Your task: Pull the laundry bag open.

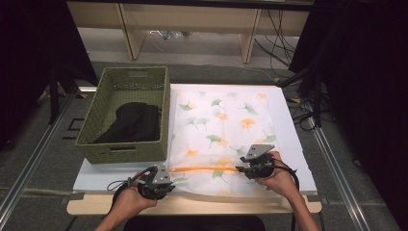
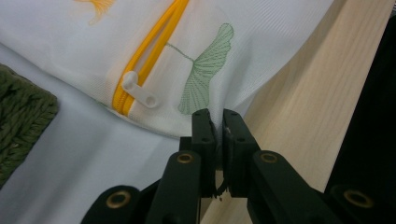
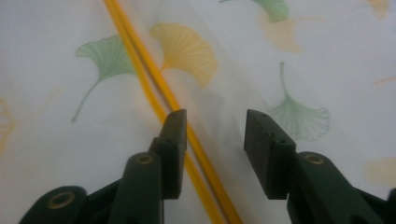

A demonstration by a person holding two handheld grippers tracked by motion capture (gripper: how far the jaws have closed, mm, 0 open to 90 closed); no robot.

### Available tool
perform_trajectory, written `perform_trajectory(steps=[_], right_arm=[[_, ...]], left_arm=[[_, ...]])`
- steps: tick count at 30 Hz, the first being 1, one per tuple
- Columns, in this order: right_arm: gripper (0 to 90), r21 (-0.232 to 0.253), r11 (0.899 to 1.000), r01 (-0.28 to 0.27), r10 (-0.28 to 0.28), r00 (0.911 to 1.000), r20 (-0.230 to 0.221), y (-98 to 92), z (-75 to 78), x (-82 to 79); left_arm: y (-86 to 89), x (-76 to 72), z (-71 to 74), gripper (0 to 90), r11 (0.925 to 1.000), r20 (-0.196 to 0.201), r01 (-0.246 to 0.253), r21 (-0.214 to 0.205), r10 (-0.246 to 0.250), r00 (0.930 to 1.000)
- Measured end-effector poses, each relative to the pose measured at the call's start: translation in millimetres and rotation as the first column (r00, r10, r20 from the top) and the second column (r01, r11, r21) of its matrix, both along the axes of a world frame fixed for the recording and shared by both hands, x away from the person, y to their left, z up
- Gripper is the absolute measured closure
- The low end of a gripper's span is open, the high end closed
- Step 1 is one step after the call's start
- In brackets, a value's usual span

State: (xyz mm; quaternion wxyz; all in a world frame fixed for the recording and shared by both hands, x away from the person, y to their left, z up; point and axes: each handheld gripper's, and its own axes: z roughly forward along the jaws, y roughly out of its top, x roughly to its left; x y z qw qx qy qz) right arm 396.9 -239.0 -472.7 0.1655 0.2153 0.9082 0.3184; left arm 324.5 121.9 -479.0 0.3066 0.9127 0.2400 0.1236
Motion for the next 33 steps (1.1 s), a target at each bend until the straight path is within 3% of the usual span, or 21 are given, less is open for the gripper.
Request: perform_trajectory(steps=[1,7,9,10,12,13,15,17,18,19,20,22,24,25,27,33], right_arm=[[57.8,-0.005,1.0,0.02,-0.02,0.9994,-0.03,0.6,-0.4,-2.5],[54.3,-0.015,1.0,0.009,-0.009,0.9999,-0.014,0.4,-5.9,2.2],[53.6,0.001,1.0,0.016,-0.016,0.9994,-0.031,1.6,-6.0,4.3],[53.6,0.011,1.0,0.004,-0.004,0.9999,-0.011,3.3,-8.0,6.9],[51.4,0.011,1.0,0.016,-0.016,0.9997,-0.02,5.8,-9.8,9.5],[50.2,0.013,1.0,-0.006,0.006,1.0,-0.002,6.9,-9.7,13.5],[50.7,0.015,1.0,0.018,-0.018,0.9998,-0.012,9.9,-10.1,12.5],[54.6,0.017,1.0,-0.019,0.019,0.9997,-0.012,11.4,-10.3,14.6],[58.5,0.013,1.0,-0.009,0.009,0.9999,-0.012,12.2,-10.4,13.4],[63.5,0.006,0.999,-0.038,0.038,0.9992,0.007,12.1,-10.3,15.7],[67.7,0.005,1.0,-0.023,0.023,0.9997,-0.002,12.7,-9.9,14.1],[79.0,-0.036,0.999,0.014,-0.012,0.9992,0.038,12.3,-9.6,16.4],[83.8,-0.05,0.998,0.048,-0.046,0.9979,0.045,11.1,-8.4,18.1],[84.8,-0.04,0.997,0.07,-0.068,0.9966,0.047,10.7,-8.1,19.0],[88.8,-0.037,0.998,0.052,-0.049,0.9959,0.077,9.6,-6.7,22.0],[90.0,-0.012,0.998,0.066,-0.065,0.9931,0.098,11.5,0.4,19.8]], left_arm=[[-0.4,-0.6,-0.5,84.5,1.0,-0.007,0.003,-0.003,-0.003,1.0],[-0.7,1.7,-0.3,83.5,0.9996,-0.028,0.023,0.016,-0.023,0.9993],[-2.4,0.2,-0.7,83.2,0.9999,-0.016,0.015,0.003,-0.015,0.9998],[-2.5,0.5,-0.5,83.2,0.9999,-0.015,0.016,0.003,-0.016,0.9998],[-2.4,0.7,-0.7,83.3,0.9997,-0.014,0.022,0.012,-0.022,0.9997],[-2.1,0.8,-0.4,83.4,0.9996,-0.014,0.022,0.014,-0.022,0.9997],[-1.9,0.6,0.2,83.5,0.9998,-0.012,0.019,0.01,-0.019,0.9998],[-1.7,0.8,-0.5,83.7,0.9997,-0.015,0.019,0.011,-0.019,0.9997],[-1.6,0.4,-0.7,84.0,0.9997,-0.02,0.023,0.011,-0.023,0.9996],[-1.7,0.1,-0.8,84.1,0.9997,-0.022,0.021,0.009,-0.021,0.9995],[-1.4,0.5,-0.6,84.4,0.9996,-0.019,0.023,0.017,-0.022,0.9996],[-1.2,0.5,-0.6,84.8,0.9995,-0.023,0.025,0.017,-0.024,0.9995],[-0.9,0.3,-0.7,84.8,0.9995,-0.023,0.025,0.017,-0.025,0.9994],[-1.1,0.2,-0.5,84.9,0.9995,-0.022,0.026,0.017,-0.025,0.9994],[-1.7,0.7,-0.4,84.8,0.9994,-0.023,0.029,0.019,-0.029,0.9993],[-2.3,0.9,0.2,84.6,0.9991,-0.029,0.033,0.027,-0.032,0.9991]])
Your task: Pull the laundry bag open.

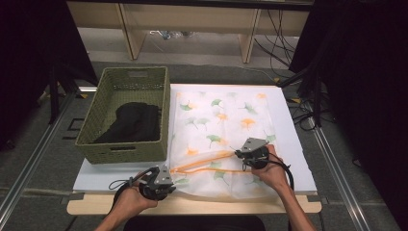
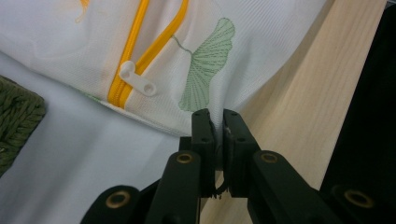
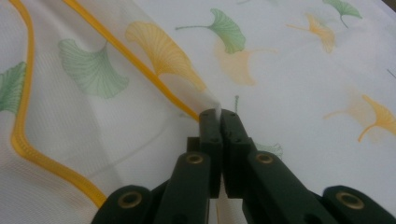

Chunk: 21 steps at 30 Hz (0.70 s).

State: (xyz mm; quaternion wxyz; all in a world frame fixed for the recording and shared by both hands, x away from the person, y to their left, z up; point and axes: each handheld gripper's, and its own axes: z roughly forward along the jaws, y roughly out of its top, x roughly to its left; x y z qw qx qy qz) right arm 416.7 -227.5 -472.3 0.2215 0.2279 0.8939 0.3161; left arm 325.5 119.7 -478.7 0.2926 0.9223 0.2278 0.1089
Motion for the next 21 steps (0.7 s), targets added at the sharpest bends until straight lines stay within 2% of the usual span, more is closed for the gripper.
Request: perform_trajectory(steps=[1,2,3,6,7,8,9,12,13,15,17,18,21], right_arm=[[90.0,-0.005,1.0,-0.013,0.013,0.9999,0.008,-0.3,1.2,0.8],[90.0,0.001,1.0,0.004,-0.004,1.0,0.005,-0.5,2.6,-0.3],[90.0,0.004,1.0,-0.007,0.007,0.9998,0.018,-0.6,4.4,0.3],[90.0,0.024,1.0,0.008,-0.008,0.9999,0.015,-1.9,9.7,-1.4],[90.0,0.023,1.0,0.002,-0.002,0.9995,0.032,-2.8,12.6,-0.8],[90.0,0.029,1.0,0.011,-0.012,0.9997,0.02,-2.4,14.5,-1.9],[90.0,0.031,1.0,-0.004,0.003,0.9992,0.04,-2.7,17.0,-0.5],[90.0,0.036,0.999,0.014,-0.015,0.9993,0.034,-4.0,22.3,-1.5],[90.0,0.039,0.999,0.004,-0.006,0.9991,0.043,-4.7,23.9,-0.4],[90.0,0.046,0.999,0.018,-0.019,0.9991,0.039,-5.1,25.8,-0.9],[90.0,0.045,0.999,0.004,-0.006,0.999,0.044,-5.6,27.5,-0.2],[90.0,0.046,0.999,0.022,-0.024,0.9989,0.04,-5.8,28.2,-0.4],[90.0,0.057,0.998,0.019,-0.021,0.9992,0.035,-6.7,30.4,0.6]], left_arm=[[-0.1,-0.1,-0.5,84.5,1.0,0.003,0.0,-0.004,0.0,1.0],[-0.1,-0.2,-0.6,84.3,1.0,0.005,-0.002,-0.006,0.002,1.0],[-0.1,-0.1,-0.3,83.8,1.0,0.005,-0.004,-0.007,0.004,1.0],[0.0,0.6,1.3,83.3,0.9999,0.008,0.002,-0.011,-0.002,1.0],[0.0,0.4,1.6,82.8,0.9999,0.007,0.002,-0.013,-0.002,1.0],[-0.3,-0.3,2.3,81.9,0.9998,0.004,-0.007,-0.021,0.007,1.0],[-0.6,-0.9,2.8,77.6,0.9992,0.011,-0.025,-0.032,0.026,0.9996],[-1.0,-2.2,7.3,71.4,0.9975,0.012,-0.021,-0.067,0.022,0.9997],[-0.9,-2.6,9.4,64.3,0.9974,0.016,-0.019,-0.069,0.021,0.9997],[-1.3,-3.3,12.9,58.5,0.9959,0.019,-0.025,-0.087,0.027,0.9994],[-2.5,-3.8,20.0,53.1,0.9922,0.021,-0.04,-0.118,0.042,0.9989],[-3.0,-3.9,23.7,50.1,0.9911,0.026,-0.04,-0.127,0.043,0.9987],[-4.6,-3.9,31.4,42.8,0.9864,0.027,-0.059,-0.154,0.063,0.9976]])
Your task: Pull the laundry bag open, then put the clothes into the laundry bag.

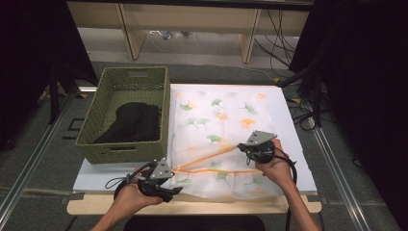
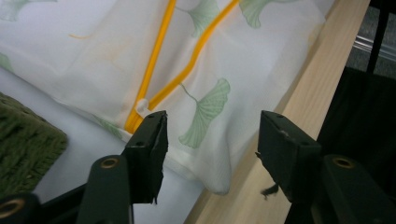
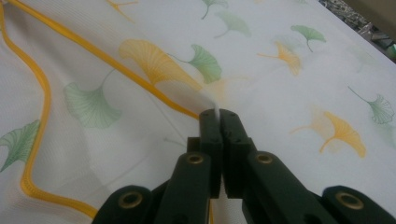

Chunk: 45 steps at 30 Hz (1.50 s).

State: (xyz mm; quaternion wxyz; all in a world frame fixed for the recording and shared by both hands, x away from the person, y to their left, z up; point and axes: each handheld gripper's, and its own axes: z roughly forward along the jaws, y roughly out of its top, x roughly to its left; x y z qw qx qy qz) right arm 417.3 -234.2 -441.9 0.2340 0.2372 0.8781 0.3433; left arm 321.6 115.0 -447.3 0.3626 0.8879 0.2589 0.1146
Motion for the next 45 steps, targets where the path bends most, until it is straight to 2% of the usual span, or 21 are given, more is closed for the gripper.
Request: perform_trajectory(steps=[3,8,9,13,14,16,17,21,22,26,27,28,32,33,34,35,38,39,40,44,45], right_arm=[[90.0,-0.005,1.0,0.007,-0.007,1.0,-0.004,-0.1,1.9,0.2],[90.0,-0.007,1.0,-0.001,0.001,0.9999,0.016,0.5,8.8,6.0],[90.0,-0.001,1.0,0.01,-0.01,0.9999,0.008,0.6,9.4,6.3],[90.0,0.001,1.0,0.01,-0.01,0.9998,0.016,-1.1,10.8,9.3],[90.0,0.008,1.0,0.025,-0.025,0.9997,0.007,-1.2,11.4,9.1],[90.0,0.009,1.0,0.022,-0.022,0.9997,0.009,-0.9,13.3,10.2],[90.0,0.005,1.0,0.01,-0.01,0.9998,0.02,-0.7,14.4,11.2],[90.0,0.008,1.0,0.015,-0.015,0.9995,0.027,0.7,17.6,13.3],[90.0,0.012,1.0,0.021,-0.021,0.9995,0.024,1.3,18.3,13.3],[90.0,0.007,1.0,0.023,-0.024,0.9993,0.028,2.7,18.3,14.9],[90.0,0.007,1.0,0.024,-0.024,0.9994,0.027,2.7,18.1,14.9],[90.0,0.005,1.0,0.016,-0.016,0.9994,0.032,2.6,17.7,15.3],[90.0,0.008,1.0,0.024,-0.024,0.9994,0.025,2.3,16.4,14.7],[90.0,0.009,1.0,0.023,-0.023,0.9994,0.025,2.3,16.1,14.9],[90.0,0.008,1.0,0.016,-0.016,0.9995,0.028,2.0,15.8,15.5],[90.0,0.006,1.0,0.016,-0.016,0.9995,0.026,1.4,15.7,15.5],[90.0,0.01,1.0,0.025,-0.025,0.9994,0.026,-0.1,15.2,15.9],[90.0,0.01,1.0,0.022,-0.022,0.9994,0.026,-0.4,14.7,16.3],[90.0,0.009,1.0,0.02,-0.02,0.9994,0.028,-1.2,14.7,16.8],[90.0,0.015,0.999,0.041,-0.042,0.9988,0.027,-2.6,16.1,15.5],[90.0,0.009,1.0,0.029,-0.029,0.999,0.033,-3.0,16.8,16.4]], left_arm=[[-0.4,1.4,4.8,40.9,0.9998,0.002,-0.01,-0.019,0.01,1.0],[-1.4,9.2,20.0,38.3,0.9962,0.005,-0.039,-0.078,0.04,0.9992],[-0.6,10.8,21.5,37.8,0.9963,0.008,-0.038,-0.077,0.039,0.9992],[1.8,14.5,27.8,36.7,0.9911,-0.011,-0.068,-0.115,0.067,0.9977],[2.9,16.2,29.0,36.7,0.992,-0.002,-0.051,-0.115,0.052,0.9987],[3.7,17.2,32.4,36.3,0.99,-0.001,-0.074,-0.12,0.074,0.9973],[3.8,17.8,33.2,35.6,0.9892,-0.003,-0.076,-0.125,0.076,0.9971],[3.5,20.3,41.0,34.6,0.9878,0.001,-0.078,-0.135,0.079,0.9969],[4.0,21.6,42.6,34.3,0.9889,0.014,-0.072,-0.13,0.075,0.9971],[5.4,26.1,48.4,33.8,0.9868,0.012,-0.077,-0.142,0.079,0.9968],[5.3,26.3,49.2,33.7,0.9843,0.007,-0.088,-0.153,0.09,0.9959],[6.1,27.0,50.8,33.7,0.9855,0.019,-0.084,-0.147,0.088,0.996],[6.4,27.9,54.3,33.1,0.9837,0.012,-0.087,-0.157,0.09,0.9958],[7.7,29.3,55.5,32.9,0.9851,0.021,-0.071,-0.157,0.076,0.9969],[8.2,29.3,56.5,32.8,0.9823,0.013,-0.088,-0.166,0.091,0.9958],[9.7,31.3,58.0,32.8,0.983,0.023,-0.082,-0.164,0.087,0.996],[13.5,34.3,62.7,32.5,0.9783,0.028,-0.105,-0.179,0.111,0.9934],[14.2,34.8,65.1,32.3,0.9731,0.024,-0.121,-0.196,0.128,0.9915],[16.9,35.9,68.7,32.2,0.977,0.037,-0.112,-0.181,0.121,0.992],[25.1,39.5,82.8,32.1,0.9741,0.074,-0.123,-0.189,0.139,0.9875],[27.7,40.9,86.4,32.1,0.973,0.083,-0.129,-0.192,0.147,0.9857]])
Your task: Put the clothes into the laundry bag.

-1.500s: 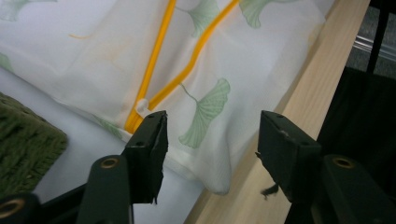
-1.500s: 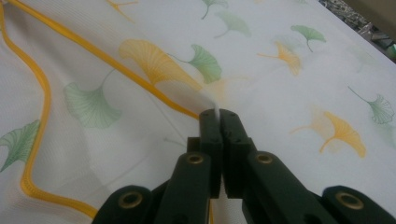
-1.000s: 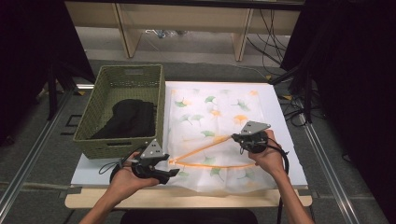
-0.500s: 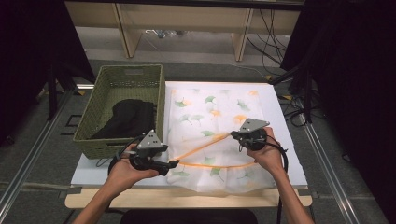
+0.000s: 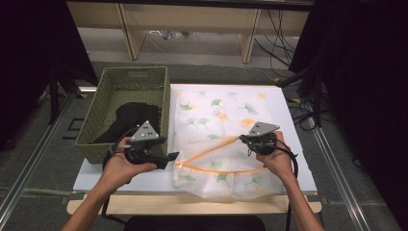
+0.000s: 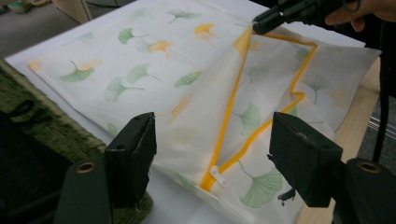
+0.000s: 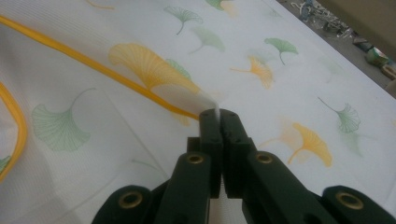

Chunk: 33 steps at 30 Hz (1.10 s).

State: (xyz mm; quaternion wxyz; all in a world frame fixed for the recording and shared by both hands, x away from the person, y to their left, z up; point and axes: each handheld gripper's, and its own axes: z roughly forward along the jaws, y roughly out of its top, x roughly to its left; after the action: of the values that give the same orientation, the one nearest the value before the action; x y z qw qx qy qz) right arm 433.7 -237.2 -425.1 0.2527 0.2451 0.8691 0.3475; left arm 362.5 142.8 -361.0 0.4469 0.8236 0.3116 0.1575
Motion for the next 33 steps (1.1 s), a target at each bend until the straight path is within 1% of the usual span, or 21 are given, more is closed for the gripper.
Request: perform_trajectory(steps=[2,3,5,7,9,12,14,15,16,17,18,21,22,23,26,27,28,29,30,31,33], right_arm=[[90.0,-0.003,1.0,0.012,-0.012,0.9998,0.013,-0.5,2.0,-1.0],[90.0,0.005,1.0,0.01,-0.01,0.9999,-0.003,0.0,2.0,-1.2],[90.0,0.007,1.0,0.014,-0.014,0.9999,0.0,-0.2,2.9,-2.0],[90.0,0.006,1.0,0.008,-0.008,1.0,0.004,-0.3,3.0,-1.6],[90.0,0.004,1.0,0.007,-0.007,1.0,-0.001,0.1,2.5,-1.6],[90.0,-0.003,1.0,-0.002,0.002,1.0,0.008,0.3,2.2,-0.9],[90.0,-0.011,1.0,-0.009,0.009,0.9998,0.017,0.3,3.0,-0.8],[90.0,-0.013,1.0,-0.011,0.011,0.9998,0.019,0.4,3.1,-0.8],[90.0,-0.013,1.0,-0.011,0.011,0.9998,0.019,0.3,3.0,-0.8],[90.0,-0.013,1.0,-0.01,0.011,0.9998,0.018,0.2,2.9,-0.7],[90.0,-0.005,1.0,0.001,-0.001,1.0,0.005,0.4,2.6,-1.5],[90.0,-0.006,1.0,0.001,-0.001,1.0,0.005,0.4,2.3,-1.2],[90.0,-0.005,1.0,-0.001,0.001,1.0,0.006,0.8,1.8,-1.0],[90.0,-0.005,1.0,-0.001,0.001,1.0,0.006,0.9,1.6,-1.1],[90.0,-0.002,1.0,0.009,-0.009,1.0,0.002,1.1,1.3,-1.7],[90.0,-0.002,1.0,0.008,-0.008,1.0,0.001,1.0,1.2,-1.6],[90.0,-0.003,1.0,0.009,-0.009,1.0,0.003,0.9,1.0,-1.5],[90.0,-0.009,1.0,-0.002,0.002,1.0,0.004,0.1,1.4,-1.0],[90.0,-0.009,1.0,-0.001,0.001,1.0,0.002,-0.2,1.2,-1.1],[90.0,-0.007,1.0,0.001,-0.001,1.0,-0.001,-0.3,0.7,-0.9],[90.0,-0.006,1.0,-0.001,0.001,1.0,0.005,-0.6,0.2,-0.1]], left_arm=[[6.6,3.0,7.3,31.9,0.9998,0.009,-0.018,0.008,0.018,0.9998],[9.2,4.3,9.5,31.7,0.9993,0.017,-0.036,0.002,0.036,0.9992],[18.2,9.4,14.3,30.9,0.9985,0.021,-0.036,0.042,0.035,0.9992],[25.8,14.7,16.4,30.0,0.9949,0.031,-0.09,0.046,0.089,0.9955],[35.0,21.2,18.7,28.7,0.9915,0.037,-0.112,0.066,0.11,0.9933],[49.2,34.6,20.3,28.4,0.9823,0.044,-0.159,0.1,0.155,0.9869],[58.9,46.1,19.2,27.8,0.9767,0.036,-0.183,0.112,0.18,0.983],[63.5,51.9,18.4,27.3,0.9728,0.03,-0.201,0.115,0.199,0.9795],[69.7,57.8,19.1,27.3,0.9677,0.025,-0.204,0.148,0.202,0.979],[73.1,63.0,18.8,27.2,0.9628,0.021,-0.222,0.154,0.221,0.975],[77.5,68.5,18.0,26.9,0.9599,0.023,-0.227,0.164,0.226,0.9738],[89.3,85.7,15.1,25.9,0.9489,0.004,-0.263,0.175,0.266,0.964],[93.3,91.2,13.3,25.2,0.9441,-0.003,-0.275,0.181,0.28,0.9599],[96.4,97.0,10.5,25.2,0.9388,-0.006,-0.295,0.177,0.301,0.9536],[104.4,111.5,2.8,23.2,0.9294,-0.013,-0.321,0.183,0.328,0.9445],[105.9,114.7,1.4,22.1,0.9318,-0.019,-0.314,0.182,0.323,0.9463],[107.7,119.3,-1.6,20.4,0.9365,-0.029,-0.306,0.171,0.315,0.9486],[109.4,123.1,-3.0,20.0,0.9372,-0.053,-0.301,0.177,0.314,0.9479],[110.0,127.0,-5.6,19.9,0.9345,-0.054,-0.311,0.174,0.324,0.9446],[111.2,130.9,-8.1,19.1,0.9341,-0.06,-0.308,0.18,0.323,0.9443],[110.7,139.2,-16.3,18.3,0.9315,-0.091,-0.321,0.171,0.34,0.9361]])
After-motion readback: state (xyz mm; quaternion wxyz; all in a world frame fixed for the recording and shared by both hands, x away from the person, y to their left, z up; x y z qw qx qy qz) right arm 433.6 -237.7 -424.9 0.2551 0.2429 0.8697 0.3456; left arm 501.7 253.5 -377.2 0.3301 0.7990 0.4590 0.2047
